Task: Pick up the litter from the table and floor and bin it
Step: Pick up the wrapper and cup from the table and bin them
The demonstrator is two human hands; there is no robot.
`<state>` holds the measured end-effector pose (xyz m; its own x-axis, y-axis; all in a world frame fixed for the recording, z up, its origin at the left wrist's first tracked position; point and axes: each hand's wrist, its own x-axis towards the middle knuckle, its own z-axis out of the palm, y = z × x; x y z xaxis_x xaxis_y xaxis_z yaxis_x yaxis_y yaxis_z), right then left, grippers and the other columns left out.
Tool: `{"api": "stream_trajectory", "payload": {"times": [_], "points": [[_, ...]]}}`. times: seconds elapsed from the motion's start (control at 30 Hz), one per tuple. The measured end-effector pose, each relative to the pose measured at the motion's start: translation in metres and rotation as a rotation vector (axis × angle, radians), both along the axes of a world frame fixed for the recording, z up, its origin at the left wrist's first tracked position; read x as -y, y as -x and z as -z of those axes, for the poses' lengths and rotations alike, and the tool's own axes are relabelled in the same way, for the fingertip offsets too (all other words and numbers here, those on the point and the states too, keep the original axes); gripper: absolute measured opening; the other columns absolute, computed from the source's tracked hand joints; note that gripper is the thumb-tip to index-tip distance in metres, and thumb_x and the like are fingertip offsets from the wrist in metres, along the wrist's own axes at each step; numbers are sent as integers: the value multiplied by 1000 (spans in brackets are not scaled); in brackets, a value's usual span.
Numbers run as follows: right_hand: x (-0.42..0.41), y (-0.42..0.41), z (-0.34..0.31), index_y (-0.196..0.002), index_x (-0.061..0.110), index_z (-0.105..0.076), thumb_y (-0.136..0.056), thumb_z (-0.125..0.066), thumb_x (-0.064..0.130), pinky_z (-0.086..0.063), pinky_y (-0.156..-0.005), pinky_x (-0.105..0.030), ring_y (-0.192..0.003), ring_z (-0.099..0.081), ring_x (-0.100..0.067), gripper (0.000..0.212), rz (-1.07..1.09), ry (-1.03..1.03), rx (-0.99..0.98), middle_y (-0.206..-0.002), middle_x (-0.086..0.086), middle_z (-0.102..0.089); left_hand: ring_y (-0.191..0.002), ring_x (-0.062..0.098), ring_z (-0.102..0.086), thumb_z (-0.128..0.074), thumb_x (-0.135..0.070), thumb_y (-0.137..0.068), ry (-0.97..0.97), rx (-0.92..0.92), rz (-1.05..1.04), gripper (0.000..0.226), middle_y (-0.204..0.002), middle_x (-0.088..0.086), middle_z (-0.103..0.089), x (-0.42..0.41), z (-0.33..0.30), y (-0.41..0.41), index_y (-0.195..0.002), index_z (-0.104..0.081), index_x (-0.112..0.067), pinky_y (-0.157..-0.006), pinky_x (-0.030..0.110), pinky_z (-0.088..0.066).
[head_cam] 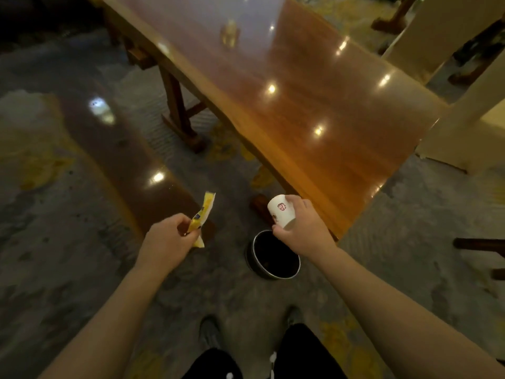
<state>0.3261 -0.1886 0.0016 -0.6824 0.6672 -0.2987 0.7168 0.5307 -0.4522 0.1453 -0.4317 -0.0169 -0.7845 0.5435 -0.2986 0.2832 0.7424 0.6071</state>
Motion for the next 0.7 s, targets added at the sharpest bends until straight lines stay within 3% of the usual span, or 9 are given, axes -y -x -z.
{"api": "stream_trajectory", "payload": {"times": [0.17, 0.3, 0.4, 0.53, 0.7], "points": [[11, -28, 54, -144, 31, -37, -76, -78, 49, -59, -85, -41, -108, -57, -20, 81, 81, 145, 62, -134, 1, -47, -66, 3, -64, -76, -41, -84, 22, 186, -74, 12, -74, -14, -69, 2, 43, -32, -78, -67, -35, -52, 22, -42], [-1, -48, 113, -143, 26, -42, -74, -81, 47, -59, -83, -41, -105, -60, -23, 81, 291, 351, 114, -133, -4, -50, -68, 2, -66, -76, -41, -83, 36, 311, -85, 11, -75, -14, -71, -26, 88, -56, -80, -70, -33, -53, 20, -41], [-13, -62, 158, -143, 21, -46, -74, -81, 49, -57, -87, -43, -106, -60, -26, 83, 479, 481, 146, -134, -6, -55, -76, 8, -69, -77, -39, -81, 30, 378, -99, 11, -78, -10, -74, -58, 122, -70, -81, -72, -29, -60, 27, -49], [-28, -77, 218, -140, 17, -50, -73, -82, 46, -58, -90, -49, -103, -61, -28, 79, 716, 660, 175, -119, -4, -56, -82, 21, -73, -78, -35, -81, 46, 482, -157, 15, -83, -1, -77, -92, 169, -84, -84, -74, -21, -80, 47, -59], [-42, -90, 290, -136, 11, -53, -73, -84, 39, -59, -87, -53, -107, -62, -33, 75, 915, 804, 108, -122, -12, -58, -85, 25, -73, -79, -36, -80, 97, 528, -155, 19, -89, 5, -77, -112, 223, -94, -85, -73, -19, -84, 50, -59]]}}
